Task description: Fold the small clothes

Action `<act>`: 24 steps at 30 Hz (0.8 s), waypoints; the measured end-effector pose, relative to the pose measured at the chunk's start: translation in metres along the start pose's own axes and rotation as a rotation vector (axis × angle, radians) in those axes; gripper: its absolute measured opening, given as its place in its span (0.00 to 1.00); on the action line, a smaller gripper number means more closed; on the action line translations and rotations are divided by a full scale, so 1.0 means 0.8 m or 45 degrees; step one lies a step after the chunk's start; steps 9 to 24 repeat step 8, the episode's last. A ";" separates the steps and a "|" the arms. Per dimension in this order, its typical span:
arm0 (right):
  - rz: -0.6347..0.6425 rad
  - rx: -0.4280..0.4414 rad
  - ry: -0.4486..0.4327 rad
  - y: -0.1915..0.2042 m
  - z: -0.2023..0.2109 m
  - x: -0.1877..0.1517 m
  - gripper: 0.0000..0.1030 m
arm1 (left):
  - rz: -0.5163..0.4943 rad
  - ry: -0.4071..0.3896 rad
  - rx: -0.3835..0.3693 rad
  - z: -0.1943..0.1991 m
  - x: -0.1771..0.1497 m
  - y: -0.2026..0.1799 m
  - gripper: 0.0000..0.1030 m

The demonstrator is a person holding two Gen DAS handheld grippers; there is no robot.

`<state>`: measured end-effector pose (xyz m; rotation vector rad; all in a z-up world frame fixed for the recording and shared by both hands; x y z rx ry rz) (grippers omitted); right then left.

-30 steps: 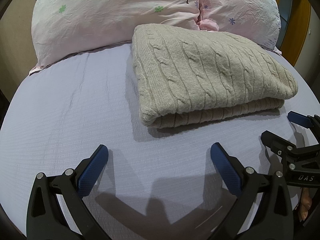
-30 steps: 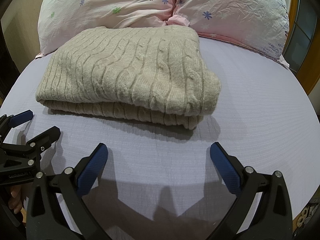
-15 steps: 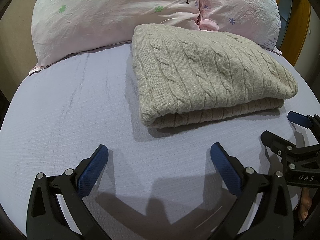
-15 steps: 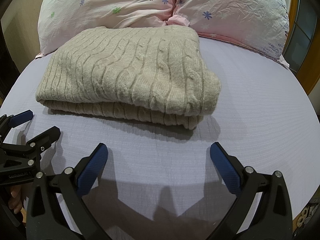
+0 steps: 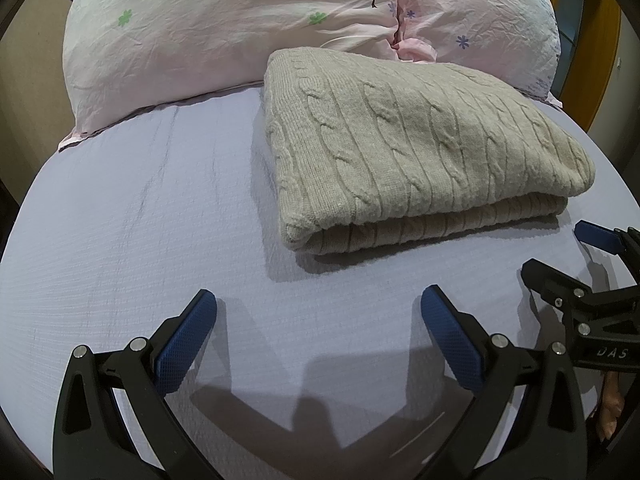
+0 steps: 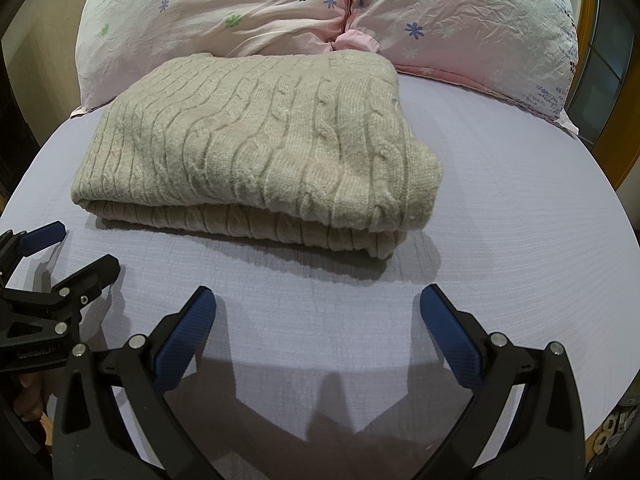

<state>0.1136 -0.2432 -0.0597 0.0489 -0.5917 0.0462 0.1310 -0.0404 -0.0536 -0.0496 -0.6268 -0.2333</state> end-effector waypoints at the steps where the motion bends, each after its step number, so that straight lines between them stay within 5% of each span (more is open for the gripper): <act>1: 0.000 0.000 0.000 0.000 0.000 0.001 0.98 | 0.000 0.001 -0.001 -0.001 0.001 0.000 0.99; 24: 0.000 0.000 0.000 0.000 -0.001 0.001 0.98 | 0.001 0.000 0.000 0.000 -0.001 -0.001 0.99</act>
Point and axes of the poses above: each gripper's, at about its wrist camera, not at the fingertips, and z roughly against the way its jaws point, y to its left, x to its top, the point moved 8 cm from there along -z, roughly the way its jaws point
